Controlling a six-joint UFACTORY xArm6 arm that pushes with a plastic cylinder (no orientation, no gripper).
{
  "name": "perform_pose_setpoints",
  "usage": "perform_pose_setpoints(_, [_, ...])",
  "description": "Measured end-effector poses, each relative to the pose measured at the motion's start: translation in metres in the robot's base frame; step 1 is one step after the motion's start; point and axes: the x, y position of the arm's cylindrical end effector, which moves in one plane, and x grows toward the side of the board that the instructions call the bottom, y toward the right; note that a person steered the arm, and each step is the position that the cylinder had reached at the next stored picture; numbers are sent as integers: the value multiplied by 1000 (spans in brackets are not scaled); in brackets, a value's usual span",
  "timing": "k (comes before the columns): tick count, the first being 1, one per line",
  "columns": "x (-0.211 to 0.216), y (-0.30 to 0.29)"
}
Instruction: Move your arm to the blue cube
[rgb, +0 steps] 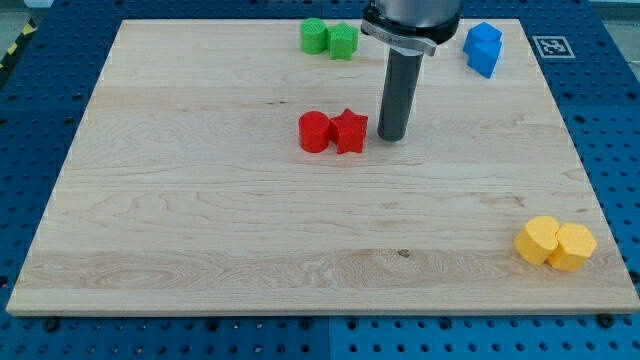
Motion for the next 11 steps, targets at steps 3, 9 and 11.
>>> perform_pose_setpoints(3, [-22,172])
perform_pose_setpoints(9, [-220,177])
perform_pose_setpoints(11, [-186,142])
